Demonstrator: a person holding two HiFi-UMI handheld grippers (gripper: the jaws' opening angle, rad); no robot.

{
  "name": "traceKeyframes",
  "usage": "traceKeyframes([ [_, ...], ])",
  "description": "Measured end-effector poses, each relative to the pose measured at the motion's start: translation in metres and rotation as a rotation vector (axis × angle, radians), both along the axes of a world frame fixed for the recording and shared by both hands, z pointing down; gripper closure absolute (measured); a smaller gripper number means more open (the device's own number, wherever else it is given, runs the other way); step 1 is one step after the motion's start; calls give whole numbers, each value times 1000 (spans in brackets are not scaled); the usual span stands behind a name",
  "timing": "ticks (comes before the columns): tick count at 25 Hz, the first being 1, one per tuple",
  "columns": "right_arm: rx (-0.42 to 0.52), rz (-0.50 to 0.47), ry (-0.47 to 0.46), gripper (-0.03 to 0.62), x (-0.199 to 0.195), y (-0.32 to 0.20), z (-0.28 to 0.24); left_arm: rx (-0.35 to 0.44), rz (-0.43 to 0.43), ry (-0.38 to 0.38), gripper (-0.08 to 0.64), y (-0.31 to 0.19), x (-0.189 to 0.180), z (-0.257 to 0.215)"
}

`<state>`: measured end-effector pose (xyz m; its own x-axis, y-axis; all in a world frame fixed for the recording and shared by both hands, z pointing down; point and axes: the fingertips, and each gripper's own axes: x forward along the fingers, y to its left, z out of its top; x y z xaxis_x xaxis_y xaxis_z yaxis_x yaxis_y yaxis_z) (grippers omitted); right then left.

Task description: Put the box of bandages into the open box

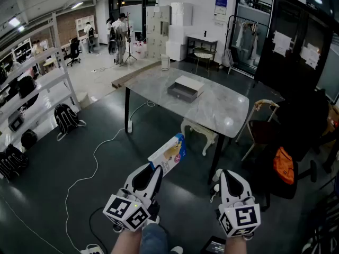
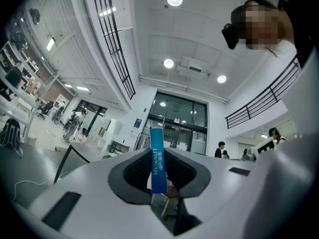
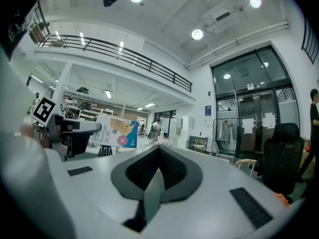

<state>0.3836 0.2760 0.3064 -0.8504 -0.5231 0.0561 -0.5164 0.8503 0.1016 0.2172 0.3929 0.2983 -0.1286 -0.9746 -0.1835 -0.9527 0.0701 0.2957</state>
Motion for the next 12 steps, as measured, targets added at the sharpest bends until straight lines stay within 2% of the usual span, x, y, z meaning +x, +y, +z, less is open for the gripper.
traceKeyframes([
  [6,7,7,-4,568,-26,-17,-5,10,-6,-5,474,-17,-29,-6],
  [12,12,9,-5,568,-74,-44,-7,-4,-12,-58,474,-46,-73,-9],
])
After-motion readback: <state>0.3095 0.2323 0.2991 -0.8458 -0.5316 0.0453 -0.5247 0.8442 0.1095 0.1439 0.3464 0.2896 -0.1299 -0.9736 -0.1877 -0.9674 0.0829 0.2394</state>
